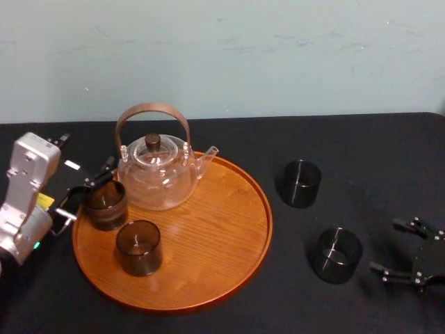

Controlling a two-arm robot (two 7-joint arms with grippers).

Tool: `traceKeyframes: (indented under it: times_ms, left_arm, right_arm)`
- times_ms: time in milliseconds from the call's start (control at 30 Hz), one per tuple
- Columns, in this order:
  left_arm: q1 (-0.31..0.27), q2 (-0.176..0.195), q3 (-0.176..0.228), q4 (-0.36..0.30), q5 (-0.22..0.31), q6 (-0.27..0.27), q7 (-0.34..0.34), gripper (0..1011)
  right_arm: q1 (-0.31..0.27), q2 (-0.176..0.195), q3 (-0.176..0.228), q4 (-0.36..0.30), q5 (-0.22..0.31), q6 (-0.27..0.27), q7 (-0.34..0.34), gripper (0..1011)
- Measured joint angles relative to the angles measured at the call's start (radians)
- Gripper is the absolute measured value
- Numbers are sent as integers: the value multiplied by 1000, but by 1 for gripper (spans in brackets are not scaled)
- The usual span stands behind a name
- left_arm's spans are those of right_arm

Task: Pick up the glass from the table and place it on the tray.

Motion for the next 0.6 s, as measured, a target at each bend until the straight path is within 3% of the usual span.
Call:
traceKeyframes:
  times_ms: [600]
  left_arm:
    - [0,0,0,0,0,0,0,1001]
  right_arm:
    - [46,-52,-29,36,-61,36,60,1002]
